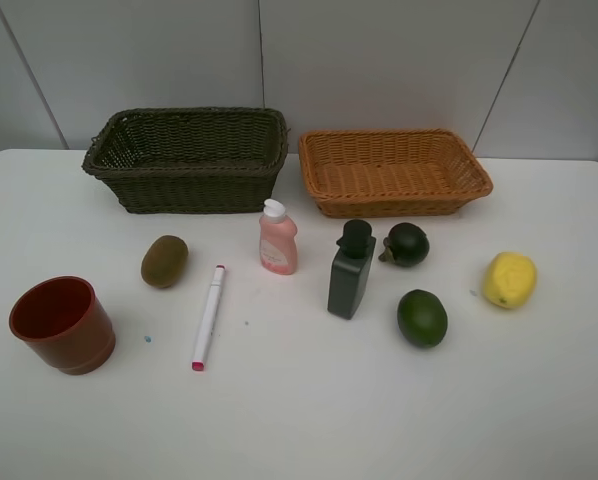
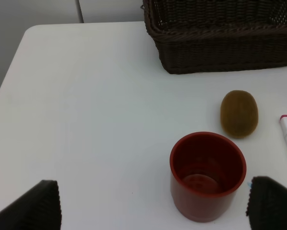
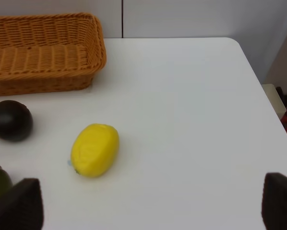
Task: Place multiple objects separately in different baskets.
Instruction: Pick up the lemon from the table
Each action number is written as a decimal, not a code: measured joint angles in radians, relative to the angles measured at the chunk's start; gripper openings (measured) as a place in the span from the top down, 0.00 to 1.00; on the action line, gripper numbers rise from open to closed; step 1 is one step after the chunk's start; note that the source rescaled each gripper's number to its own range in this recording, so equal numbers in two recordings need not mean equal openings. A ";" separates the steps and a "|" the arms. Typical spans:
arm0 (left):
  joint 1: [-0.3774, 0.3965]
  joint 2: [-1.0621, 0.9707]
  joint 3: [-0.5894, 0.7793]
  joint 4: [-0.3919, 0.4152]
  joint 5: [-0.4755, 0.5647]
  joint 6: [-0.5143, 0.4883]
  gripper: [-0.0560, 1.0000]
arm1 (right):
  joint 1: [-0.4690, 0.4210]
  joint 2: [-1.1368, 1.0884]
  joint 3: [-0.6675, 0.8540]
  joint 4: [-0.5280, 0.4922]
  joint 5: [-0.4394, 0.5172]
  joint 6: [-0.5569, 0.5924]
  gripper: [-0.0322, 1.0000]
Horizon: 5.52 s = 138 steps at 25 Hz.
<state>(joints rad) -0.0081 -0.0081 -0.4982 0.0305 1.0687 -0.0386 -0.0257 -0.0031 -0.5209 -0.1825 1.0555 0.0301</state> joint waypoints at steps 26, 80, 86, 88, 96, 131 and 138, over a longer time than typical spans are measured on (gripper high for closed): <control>0.000 0.000 0.000 0.000 0.000 0.000 0.00 | 0.000 0.000 0.000 0.000 0.000 0.000 0.00; 0.000 0.000 0.000 0.000 0.000 0.000 0.00 | 0.000 1.335 -0.229 0.204 -0.359 0.066 0.00; 0.000 0.000 0.000 0.000 0.000 0.000 0.00 | 0.000 1.531 -0.229 0.218 -0.453 0.082 0.00; 0.000 0.000 0.000 0.000 0.000 0.000 0.00 | 0.000 1.579 -0.229 0.221 -0.479 0.082 0.00; 0.000 0.000 0.000 0.000 0.000 0.000 0.00 | 0.000 1.690 -0.230 0.221 -0.588 0.082 0.00; 0.000 0.000 0.000 0.000 0.000 0.000 0.00 | 0.000 1.783 -0.233 0.224 -0.695 0.075 0.52; 0.000 0.000 0.000 0.000 0.000 0.000 0.00 | 0.000 1.774 -0.245 0.224 -0.644 0.075 0.52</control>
<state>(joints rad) -0.0081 -0.0081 -0.4982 0.0302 1.0687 -0.0386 -0.0257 1.7705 -0.7664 0.0413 0.4117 0.1052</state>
